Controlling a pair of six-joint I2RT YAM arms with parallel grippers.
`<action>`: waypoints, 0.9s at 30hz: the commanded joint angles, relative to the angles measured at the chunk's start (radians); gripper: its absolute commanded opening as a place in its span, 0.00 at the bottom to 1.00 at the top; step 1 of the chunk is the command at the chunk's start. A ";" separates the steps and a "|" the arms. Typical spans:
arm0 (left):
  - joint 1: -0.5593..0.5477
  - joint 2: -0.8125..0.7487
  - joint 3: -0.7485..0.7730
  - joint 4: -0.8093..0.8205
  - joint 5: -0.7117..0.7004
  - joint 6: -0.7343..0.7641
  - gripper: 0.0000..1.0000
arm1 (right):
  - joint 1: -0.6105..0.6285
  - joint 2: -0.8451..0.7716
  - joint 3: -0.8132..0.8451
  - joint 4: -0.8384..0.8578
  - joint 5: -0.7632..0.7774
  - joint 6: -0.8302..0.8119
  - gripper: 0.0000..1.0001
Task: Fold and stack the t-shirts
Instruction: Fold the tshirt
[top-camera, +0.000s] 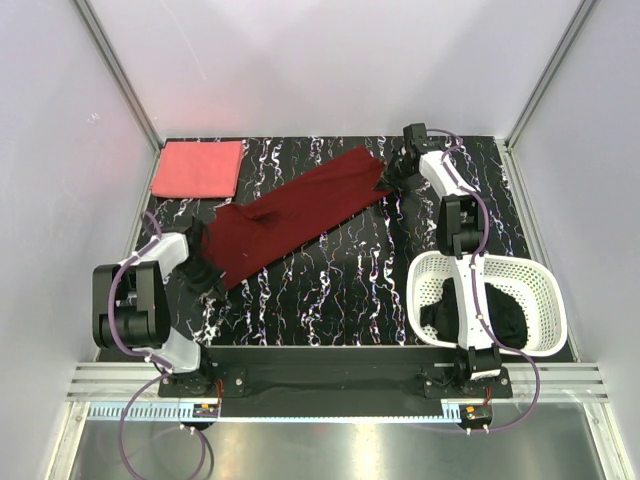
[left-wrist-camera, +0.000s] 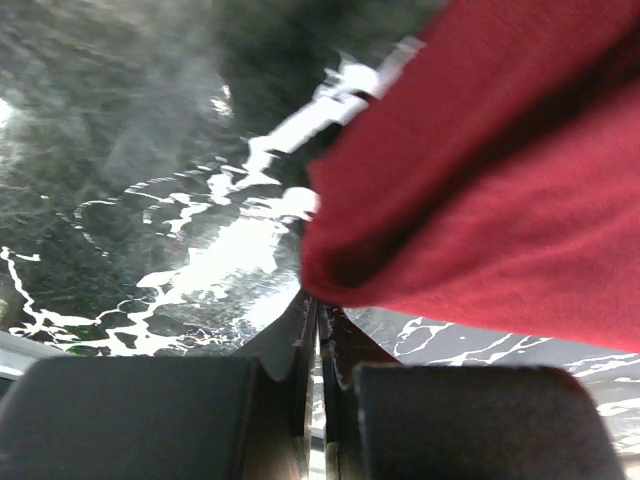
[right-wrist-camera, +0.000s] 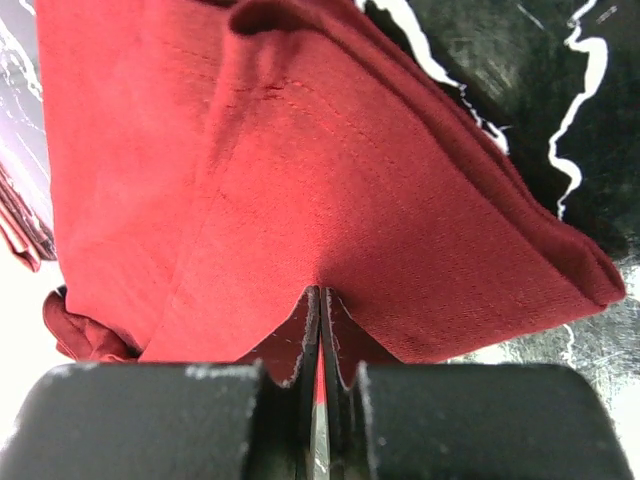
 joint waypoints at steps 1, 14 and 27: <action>0.054 0.014 -0.035 -0.007 0.011 -0.031 0.06 | -0.003 -0.021 -0.026 0.029 0.002 0.024 0.05; 0.098 -0.188 -0.004 -0.143 -0.028 0.026 0.04 | -0.003 -0.165 -0.298 -0.030 0.123 0.066 0.05; -0.019 -0.118 0.219 0.120 0.213 0.153 0.29 | 0.004 -0.396 -0.499 -0.120 0.168 0.000 0.08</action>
